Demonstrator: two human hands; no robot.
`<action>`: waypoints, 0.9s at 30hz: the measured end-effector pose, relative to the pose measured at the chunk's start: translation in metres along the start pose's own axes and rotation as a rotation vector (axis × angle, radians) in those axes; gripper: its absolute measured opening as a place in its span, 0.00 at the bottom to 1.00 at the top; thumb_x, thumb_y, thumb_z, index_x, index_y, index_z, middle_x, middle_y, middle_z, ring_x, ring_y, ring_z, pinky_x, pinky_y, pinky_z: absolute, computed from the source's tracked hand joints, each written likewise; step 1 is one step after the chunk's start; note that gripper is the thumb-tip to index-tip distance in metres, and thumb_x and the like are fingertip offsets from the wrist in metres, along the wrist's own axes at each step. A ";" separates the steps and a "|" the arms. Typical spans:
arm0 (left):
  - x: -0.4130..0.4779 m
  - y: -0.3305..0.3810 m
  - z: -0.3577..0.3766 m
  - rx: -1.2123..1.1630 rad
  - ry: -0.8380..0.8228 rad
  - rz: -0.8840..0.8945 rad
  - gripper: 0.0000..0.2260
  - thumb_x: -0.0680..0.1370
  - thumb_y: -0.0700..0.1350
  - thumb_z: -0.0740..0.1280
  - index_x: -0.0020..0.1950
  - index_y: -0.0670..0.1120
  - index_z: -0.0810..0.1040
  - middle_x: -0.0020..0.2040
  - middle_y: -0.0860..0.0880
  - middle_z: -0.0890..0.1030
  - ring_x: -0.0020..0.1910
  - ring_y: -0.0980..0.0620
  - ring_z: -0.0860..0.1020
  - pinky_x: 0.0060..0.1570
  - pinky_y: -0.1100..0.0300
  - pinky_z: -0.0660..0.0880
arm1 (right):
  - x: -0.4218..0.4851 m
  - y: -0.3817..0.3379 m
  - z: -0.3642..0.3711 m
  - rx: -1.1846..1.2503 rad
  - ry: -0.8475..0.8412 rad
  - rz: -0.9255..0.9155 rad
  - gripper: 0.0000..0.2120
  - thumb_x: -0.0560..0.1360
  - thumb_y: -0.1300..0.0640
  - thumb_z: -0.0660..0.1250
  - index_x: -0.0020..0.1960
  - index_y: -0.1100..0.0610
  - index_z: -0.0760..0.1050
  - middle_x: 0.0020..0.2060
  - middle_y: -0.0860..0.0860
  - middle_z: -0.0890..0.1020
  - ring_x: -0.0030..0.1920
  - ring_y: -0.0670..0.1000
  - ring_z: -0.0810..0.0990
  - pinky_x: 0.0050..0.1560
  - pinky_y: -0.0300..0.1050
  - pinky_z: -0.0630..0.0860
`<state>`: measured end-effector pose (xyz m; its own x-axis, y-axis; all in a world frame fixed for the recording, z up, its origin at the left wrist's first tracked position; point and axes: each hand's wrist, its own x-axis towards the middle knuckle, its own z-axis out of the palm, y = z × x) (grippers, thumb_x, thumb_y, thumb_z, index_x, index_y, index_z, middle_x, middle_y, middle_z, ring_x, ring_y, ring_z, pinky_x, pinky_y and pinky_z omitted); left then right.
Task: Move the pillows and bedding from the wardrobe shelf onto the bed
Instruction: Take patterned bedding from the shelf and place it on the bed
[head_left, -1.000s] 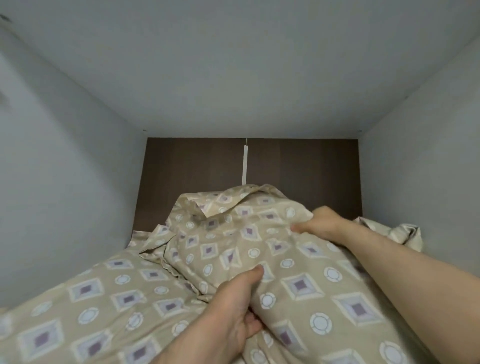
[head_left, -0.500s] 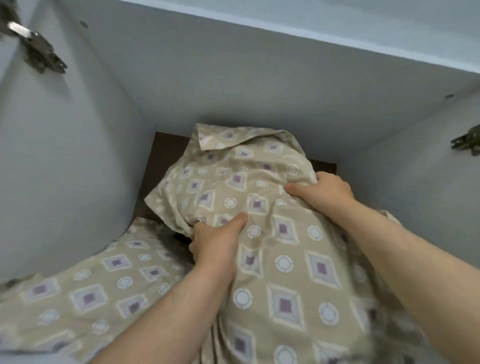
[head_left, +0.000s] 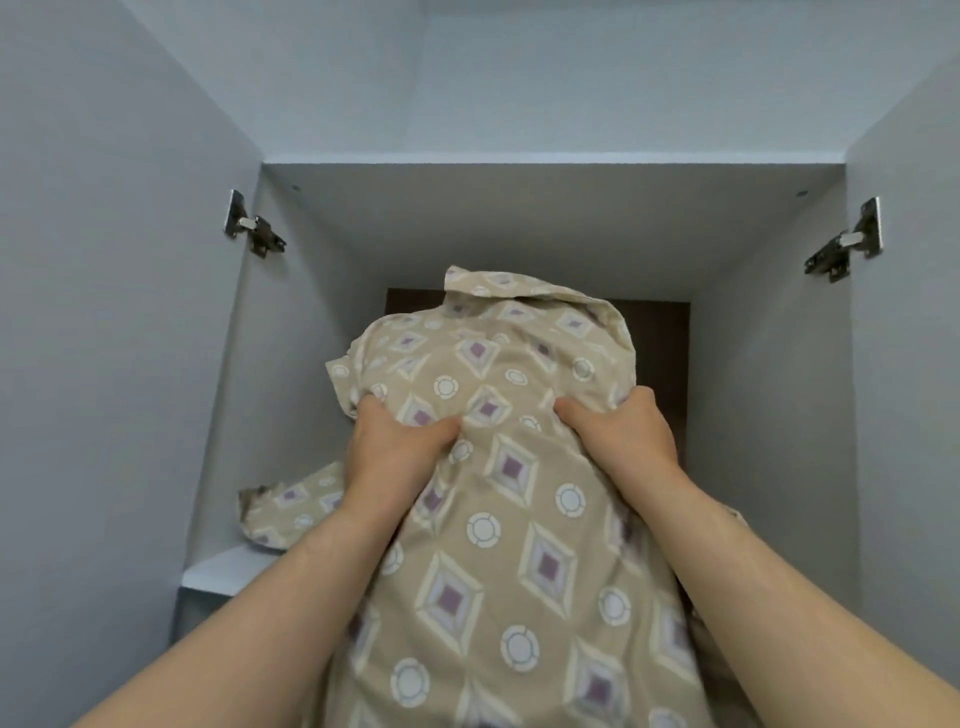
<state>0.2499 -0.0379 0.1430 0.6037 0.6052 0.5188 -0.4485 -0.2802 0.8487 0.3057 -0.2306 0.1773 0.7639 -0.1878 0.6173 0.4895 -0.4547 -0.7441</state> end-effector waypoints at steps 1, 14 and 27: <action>-0.015 0.005 -0.009 0.012 0.011 0.009 0.40 0.61 0.55 0.76 0.69 0.48 0.66 0.61 0.50 0.76 0.61 0.44 0.76 0.61 0.49 0.73 | -0.013 0.001 -0.006 0.047 -0.007 0.006 0.39 0.62 0.36 0.72 0.64 0.57 0.65 0.58 0.53 0.77 0.57 0.58 0.77 0.58 0.56 0.75; -0.252 0.085 -0.212 0.202 0.268 0.173 0.20 0.67 0.46 0.75 0.56 0.55 0.75 0.48 0.59 0.83 0.44 0.62 0.82 0.44 0.60 0.78 | -0.270 -0.035 -0.050 0.748 -0.220 0.093 0.31 0.63 0.48 0.78 0.63 0.50 0.71 0.53 0.43 0.79 0.53 0.49 0.79 0.55 0.48 0.74; -0.457 0.243 -0.508 0.541 0.846 0.398 0.19 0.69 0.42 0.76 0.56 0.51 0.73 0.48 0.58 0.80 0.42 0.69 0.80 0.36 0.79 0.71 | -0.546 -0.282 -0.038 1.143 -0.667 -0.131 0.35 0.64 0.49 0.79 0.67 0.51 0.69 0.60 0.45 0.79 0.59 0.46 0.79 0.63 0.54 0.75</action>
<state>-0.4699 -0.0038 0.0603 -0.2654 0.6582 0.7045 -0.0363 -0.7370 0.6749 -0.2655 -0.0327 0.0594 0.5822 0.4102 0.7020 0.3996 0.6076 -0.6864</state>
